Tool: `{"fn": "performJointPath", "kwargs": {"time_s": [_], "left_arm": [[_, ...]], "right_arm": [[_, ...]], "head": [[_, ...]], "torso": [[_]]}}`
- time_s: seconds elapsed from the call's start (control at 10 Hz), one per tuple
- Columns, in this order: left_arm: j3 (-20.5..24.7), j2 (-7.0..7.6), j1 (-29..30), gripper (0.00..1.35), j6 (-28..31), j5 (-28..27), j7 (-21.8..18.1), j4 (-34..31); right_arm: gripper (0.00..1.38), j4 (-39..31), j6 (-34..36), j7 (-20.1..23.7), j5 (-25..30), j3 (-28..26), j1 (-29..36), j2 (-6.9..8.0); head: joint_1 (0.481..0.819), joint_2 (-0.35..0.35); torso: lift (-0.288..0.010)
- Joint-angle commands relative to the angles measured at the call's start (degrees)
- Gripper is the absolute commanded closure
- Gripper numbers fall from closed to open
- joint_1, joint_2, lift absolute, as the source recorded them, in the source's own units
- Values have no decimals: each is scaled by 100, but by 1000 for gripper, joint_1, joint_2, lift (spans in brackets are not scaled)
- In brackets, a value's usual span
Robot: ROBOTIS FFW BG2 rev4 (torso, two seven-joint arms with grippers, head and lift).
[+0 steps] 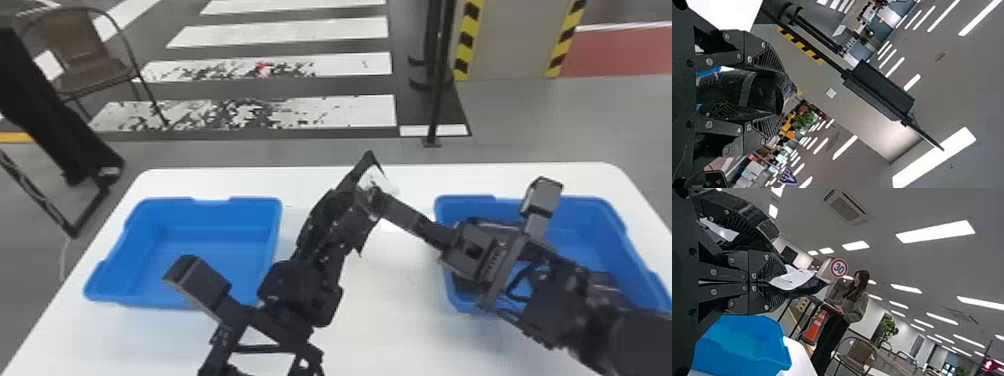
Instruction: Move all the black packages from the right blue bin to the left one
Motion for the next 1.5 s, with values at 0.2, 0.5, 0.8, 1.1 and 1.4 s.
{"fn": "performJointPath", "kwargs": {"time_s": [0.2,0.5,0.8,1.1,1.4], "left_arm": [[35,9,27,1217,226,-186,0,-164],[241,-61,41,1216,-41,-414,35,-164],[1566,-404,55,1216,-744,-1763,325,483],[3200,-685,-184,1216,-322,-4151,527,990],[3314,-685,-268,536,-730,-4116,518,1552]], "right_arm": [[1170,115,-147,7,-87,127,-110,0],[725,171,-231,95,39,173,-152,-17],[114,297,-344,165,381,93,-82,-52],[174,-181,-344,147,2187,-604,143,-52],[179,-349,-77,42,3124,-1004,228,-26]], "head": [[695,103],[695,113],[695,185],[695,313],[695,350]], "torso": [[-154],[-154],[-154],[-154],[-154]]}}
